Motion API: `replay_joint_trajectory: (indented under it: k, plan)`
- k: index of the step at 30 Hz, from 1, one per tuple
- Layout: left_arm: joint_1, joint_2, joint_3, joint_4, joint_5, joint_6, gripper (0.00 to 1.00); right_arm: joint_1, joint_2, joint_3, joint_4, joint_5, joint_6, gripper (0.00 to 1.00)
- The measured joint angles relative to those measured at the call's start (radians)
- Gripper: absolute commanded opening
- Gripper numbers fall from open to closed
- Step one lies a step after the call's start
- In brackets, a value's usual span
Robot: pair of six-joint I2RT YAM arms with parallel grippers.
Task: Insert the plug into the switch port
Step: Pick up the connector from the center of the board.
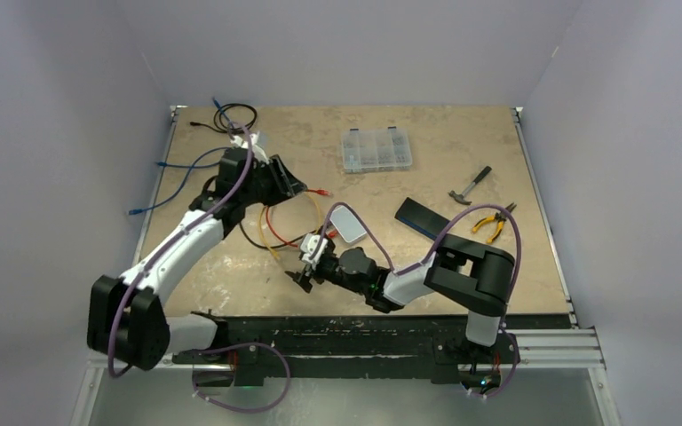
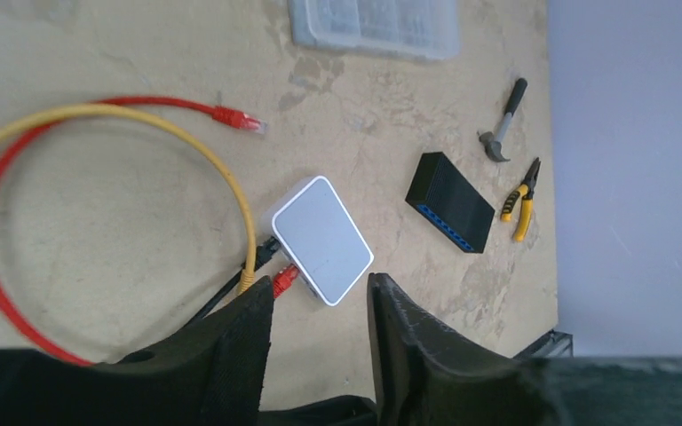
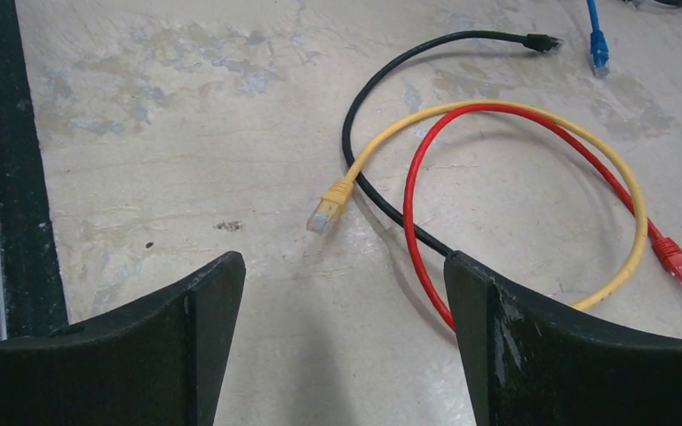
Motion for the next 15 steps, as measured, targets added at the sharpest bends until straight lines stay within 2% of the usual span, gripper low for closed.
replay_joint_trajectory:
  k: [4,6,9,15]
  plan:
    - [0.062,-0.134,0.045,-0.117,-0.053,0.091,0.51,0.000,0.040,0.058,-0.049,-0.004,-0.016,0.83]
    - [0.111,-0.195,0.055,-0.172,-0.085,0.142,0.62,0.000,0.060,0.087,-0.064,-0.001,-0.021,0.82]
    - [0.155,-0.266,0.055,-0.241,-0.188,0.213,0.64,0.003,0.095,0.134,-0.092,0.005,-0.024,0.80]
    - [0.158,-0.328,0.032,-0.329,-0.387,0.331,0.64,0.015,0.178,0.207,-0.122,0.038,-0.026,0.75]
